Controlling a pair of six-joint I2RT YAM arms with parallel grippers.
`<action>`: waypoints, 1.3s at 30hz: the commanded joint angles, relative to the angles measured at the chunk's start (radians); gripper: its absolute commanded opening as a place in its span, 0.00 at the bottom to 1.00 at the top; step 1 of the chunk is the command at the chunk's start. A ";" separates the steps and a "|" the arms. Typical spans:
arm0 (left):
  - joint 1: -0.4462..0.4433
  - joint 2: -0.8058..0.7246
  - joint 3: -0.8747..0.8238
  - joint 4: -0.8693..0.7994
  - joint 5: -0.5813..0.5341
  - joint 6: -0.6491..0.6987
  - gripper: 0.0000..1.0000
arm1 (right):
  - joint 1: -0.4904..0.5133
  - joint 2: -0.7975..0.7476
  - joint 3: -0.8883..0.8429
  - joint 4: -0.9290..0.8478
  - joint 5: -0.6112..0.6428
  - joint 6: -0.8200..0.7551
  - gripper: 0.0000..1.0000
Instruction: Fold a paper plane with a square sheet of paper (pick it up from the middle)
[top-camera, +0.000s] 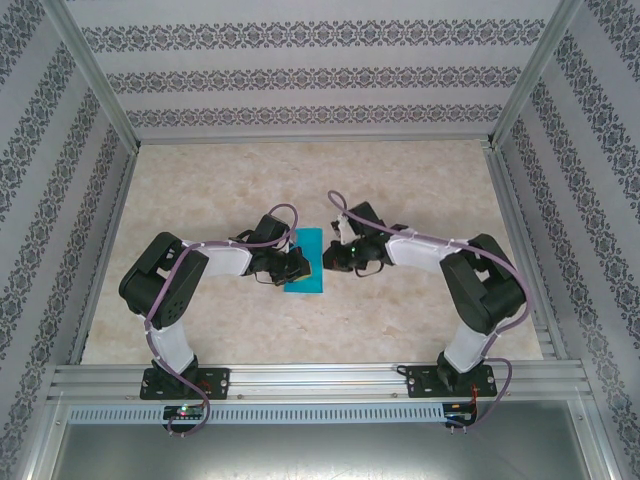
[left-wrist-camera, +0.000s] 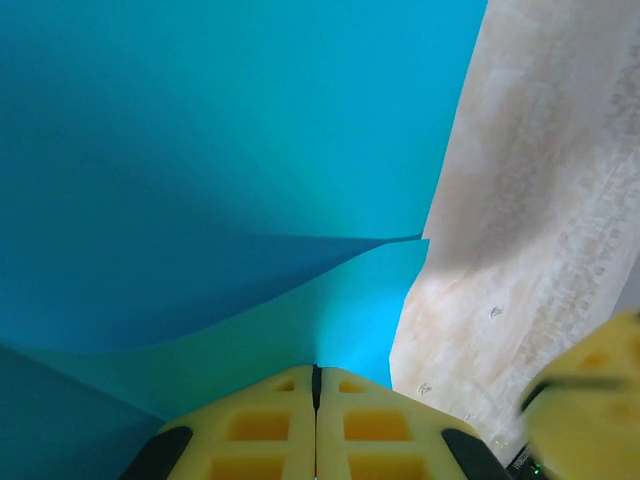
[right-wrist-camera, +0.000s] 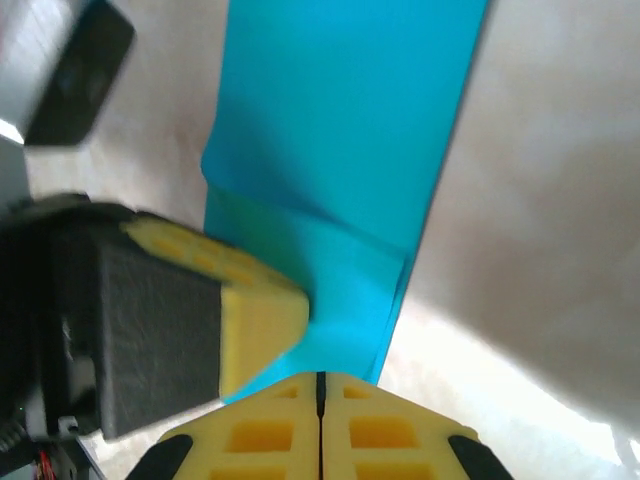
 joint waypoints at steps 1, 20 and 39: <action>-0.016 0.013 -0.001 -0.054 -0.078 -0.031 0.08 | 0.047 -0.071 -0.060 0.035 0.068 0.104 0.05; -0.017 0.013 -0.019 -0.012 -0.067 -0.066 0.08 | 0.106 -0.005 -0.049 0.061 0.093 0.208 0.23; -0.018 0.010 -0.009 -0.010 -0.062 -0.059 0.09 | 0.079 0.038 -0.072 0.119 0.031 0.231 0.14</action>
